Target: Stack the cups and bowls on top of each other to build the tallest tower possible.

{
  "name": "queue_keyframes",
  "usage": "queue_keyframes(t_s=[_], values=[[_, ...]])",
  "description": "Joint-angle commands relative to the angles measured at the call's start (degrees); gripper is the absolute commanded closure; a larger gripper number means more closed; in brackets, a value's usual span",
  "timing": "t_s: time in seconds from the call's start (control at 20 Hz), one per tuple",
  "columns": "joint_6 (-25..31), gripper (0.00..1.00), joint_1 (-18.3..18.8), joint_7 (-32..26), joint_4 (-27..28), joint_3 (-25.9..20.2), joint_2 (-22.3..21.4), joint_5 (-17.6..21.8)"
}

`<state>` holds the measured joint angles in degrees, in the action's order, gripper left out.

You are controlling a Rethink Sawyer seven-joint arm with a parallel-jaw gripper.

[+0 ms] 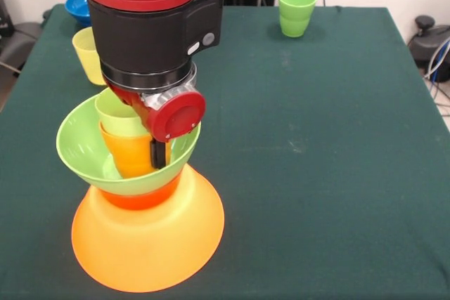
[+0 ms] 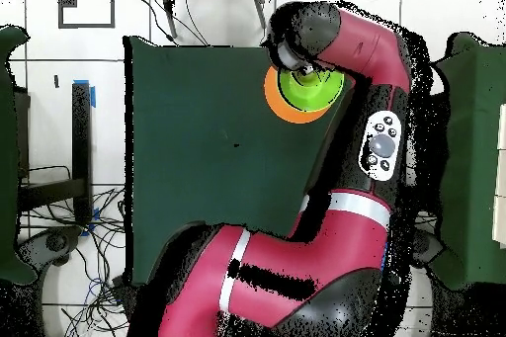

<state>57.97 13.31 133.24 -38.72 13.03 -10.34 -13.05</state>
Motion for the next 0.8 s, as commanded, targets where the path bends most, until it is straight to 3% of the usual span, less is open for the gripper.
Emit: queue_keyframes(t_s=[0.05,0.5,0.8], values=[[2.08,1.00,-1.51,9.34,5.29,-2.22,1.68,-0.74],[3.16,1.00,-0.89,8.05,9.52,-1.75,3.99,-1.44],[5.63,1.00,-1.45,8.43,8.33,-0.60,3.17,-1.57]])
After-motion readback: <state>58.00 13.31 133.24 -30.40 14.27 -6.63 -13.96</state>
